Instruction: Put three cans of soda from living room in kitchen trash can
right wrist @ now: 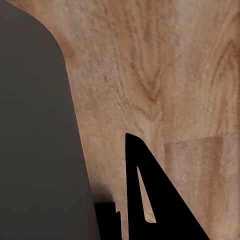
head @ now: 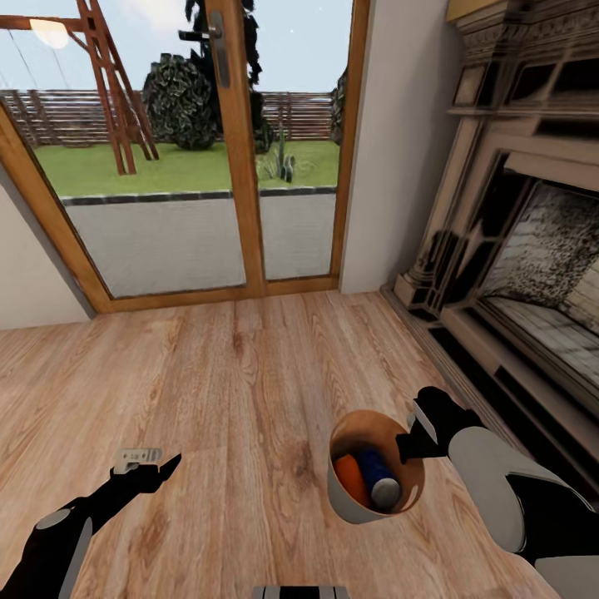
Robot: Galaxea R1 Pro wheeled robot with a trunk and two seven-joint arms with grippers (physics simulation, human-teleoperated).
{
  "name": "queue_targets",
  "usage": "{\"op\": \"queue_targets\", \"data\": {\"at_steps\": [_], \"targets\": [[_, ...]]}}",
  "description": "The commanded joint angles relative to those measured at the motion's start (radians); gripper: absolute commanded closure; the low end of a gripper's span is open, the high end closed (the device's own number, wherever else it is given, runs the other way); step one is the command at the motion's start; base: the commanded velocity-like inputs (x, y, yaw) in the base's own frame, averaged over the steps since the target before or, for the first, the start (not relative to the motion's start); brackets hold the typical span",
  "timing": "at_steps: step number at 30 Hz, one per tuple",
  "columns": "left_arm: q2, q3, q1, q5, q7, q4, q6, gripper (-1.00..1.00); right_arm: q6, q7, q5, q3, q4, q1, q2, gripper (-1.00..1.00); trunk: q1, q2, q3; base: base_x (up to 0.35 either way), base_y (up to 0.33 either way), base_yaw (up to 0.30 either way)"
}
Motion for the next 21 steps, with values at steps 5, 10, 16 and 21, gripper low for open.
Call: {"op": "queue_targets", "data": {"at_steps": [5, 10, 16, 21], "targets": [[0.0, 0.0, 0.0, 0.002, 0.0, 0.002, 0.0, -1.0, 0.001, 0.0, -0.018, -0.004, -0.006, 0.0, -0.002, 1.0, 0.0, 0.0, 0.0, 0.0, 0.0, 0.0], [-0.001, -0.001, 0.0, 0.002, -0.001, 0.002, 0.0, -1.0, 0.001, 0.0, -0.018, -0.009, -0.012, -0.001, -0.01, 1.0, 0.0, 0.0, 0.0, 0.0, 0.0, 0.0], [-0.001, -0.001, -0.001, 0.001, 0.0, 0.002, 0.0, -1.0, 0.001, 0.001, -0.018, -0.01, -0.013, -0.002, -0.013, 1.0, 0.0, 0.0, 0.0, 0.0, 0.0, 0.0], [-0.001, -0.001, 0.0, 0.0, 0.0, 0.002, 0.0, -1.0, 0.001, 0.0, -0.018, -0.009, -0.013, -0.002, -0.013, 1.0, 0.001, -0.001, -0.012, 0.0, 0.0, 0.0]]}}
